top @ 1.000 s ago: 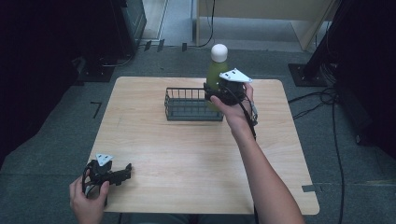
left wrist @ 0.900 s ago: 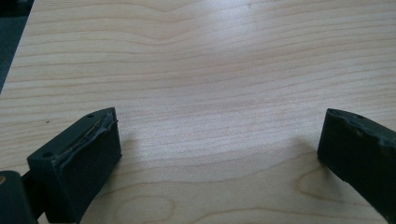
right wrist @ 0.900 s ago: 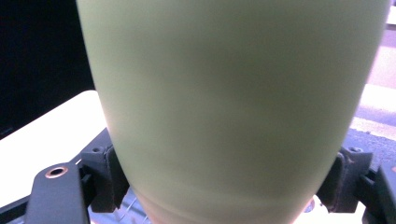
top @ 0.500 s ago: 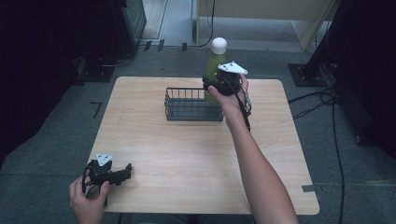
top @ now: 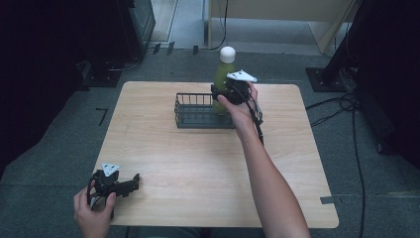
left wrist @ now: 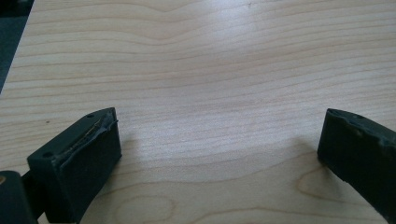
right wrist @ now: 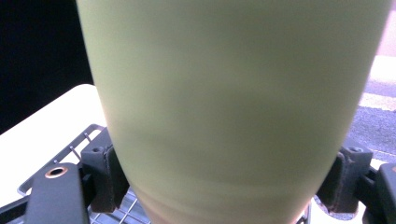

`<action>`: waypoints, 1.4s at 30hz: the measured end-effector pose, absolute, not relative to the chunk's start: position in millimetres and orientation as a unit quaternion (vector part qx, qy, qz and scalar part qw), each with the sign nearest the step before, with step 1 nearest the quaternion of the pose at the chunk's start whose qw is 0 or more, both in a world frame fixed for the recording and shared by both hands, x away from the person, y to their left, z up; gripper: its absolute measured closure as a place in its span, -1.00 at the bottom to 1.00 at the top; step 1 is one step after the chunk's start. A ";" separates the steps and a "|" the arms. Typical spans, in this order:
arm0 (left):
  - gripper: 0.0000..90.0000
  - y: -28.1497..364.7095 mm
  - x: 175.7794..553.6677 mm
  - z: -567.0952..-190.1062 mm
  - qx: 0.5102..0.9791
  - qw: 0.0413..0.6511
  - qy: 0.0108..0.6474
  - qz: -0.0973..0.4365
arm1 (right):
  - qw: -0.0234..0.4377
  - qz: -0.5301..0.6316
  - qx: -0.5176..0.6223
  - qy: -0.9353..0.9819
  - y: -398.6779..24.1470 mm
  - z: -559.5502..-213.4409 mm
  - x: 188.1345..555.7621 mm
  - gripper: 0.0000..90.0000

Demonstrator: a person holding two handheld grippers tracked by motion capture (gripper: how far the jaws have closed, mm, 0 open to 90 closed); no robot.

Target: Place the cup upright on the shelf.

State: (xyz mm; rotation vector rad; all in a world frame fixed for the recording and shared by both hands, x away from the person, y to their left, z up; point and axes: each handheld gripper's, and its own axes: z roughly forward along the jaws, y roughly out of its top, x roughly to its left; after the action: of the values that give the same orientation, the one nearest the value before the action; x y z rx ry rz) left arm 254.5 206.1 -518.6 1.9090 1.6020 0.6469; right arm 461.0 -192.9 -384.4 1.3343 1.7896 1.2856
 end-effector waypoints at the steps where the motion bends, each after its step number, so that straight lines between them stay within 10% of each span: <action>1: -1.00 206.1 254.5 -518.6 0.712 0.280 0.597 0.241 | 0.280 0.480 0.497 0.667 -192.7 -385.4 461.3 -0.56; 42: -1.00 206.0 254.5 -518.6 0.712 0.280 0.597 0.241 | 0.248 0.463 0.502 0.687 -207.0 -388.2 447.3 -1.00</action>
State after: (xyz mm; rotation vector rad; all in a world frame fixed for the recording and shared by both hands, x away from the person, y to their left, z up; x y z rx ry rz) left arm 254.5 206.0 -518.6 1.9085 1.6020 0.6467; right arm 447.3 -207.0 -388.2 1.3672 1.8733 1.2612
